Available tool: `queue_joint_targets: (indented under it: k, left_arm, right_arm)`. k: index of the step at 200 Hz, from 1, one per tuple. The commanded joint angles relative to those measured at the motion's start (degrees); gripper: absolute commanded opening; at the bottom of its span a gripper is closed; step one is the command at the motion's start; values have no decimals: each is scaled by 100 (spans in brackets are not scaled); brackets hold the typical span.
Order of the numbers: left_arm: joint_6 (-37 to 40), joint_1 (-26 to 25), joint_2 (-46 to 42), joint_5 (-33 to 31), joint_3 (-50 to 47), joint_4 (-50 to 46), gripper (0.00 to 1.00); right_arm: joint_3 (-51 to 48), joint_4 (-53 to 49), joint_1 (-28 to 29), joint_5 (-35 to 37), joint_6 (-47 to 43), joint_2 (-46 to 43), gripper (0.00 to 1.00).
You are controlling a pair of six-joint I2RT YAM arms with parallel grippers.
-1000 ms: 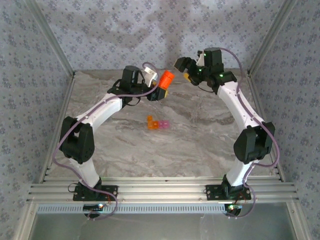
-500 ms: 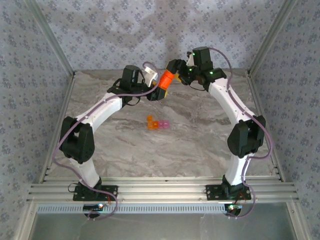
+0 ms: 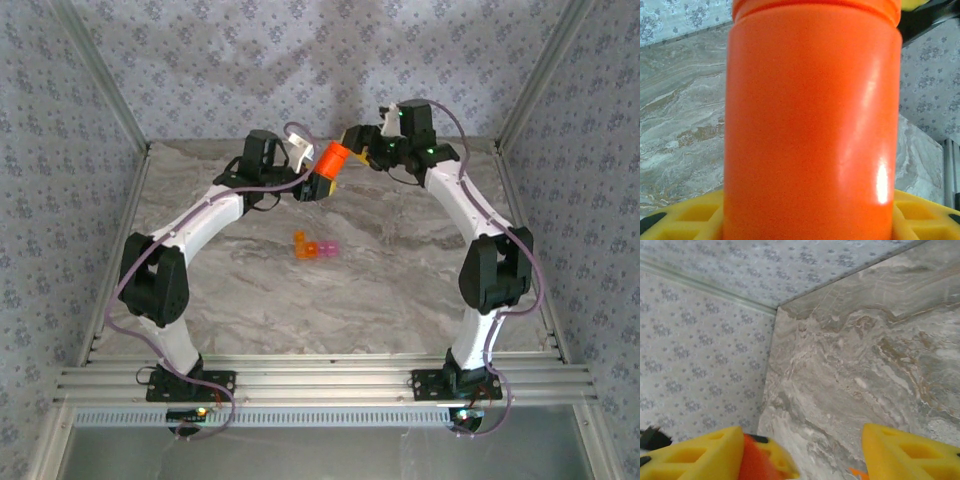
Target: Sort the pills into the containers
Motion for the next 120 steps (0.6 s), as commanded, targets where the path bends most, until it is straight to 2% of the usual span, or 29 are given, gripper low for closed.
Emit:
queue_joint_targets:
  k: [1, 33, 120]
  left_arm:
    - [1, 35, -140, 237, 217, 280, 0]
    - [177, 18, -132, 169, 257, 73, 0]
    - [381, -44, -132, 76, 261, -75, 0]
  right_arm:
    - [-26, 97, -112, -5, 213, -344, 72]
    - [242, -412, -31, 322, 385, -385, 75]
    - [616, -816, 428, 920, 582, -293, 82]
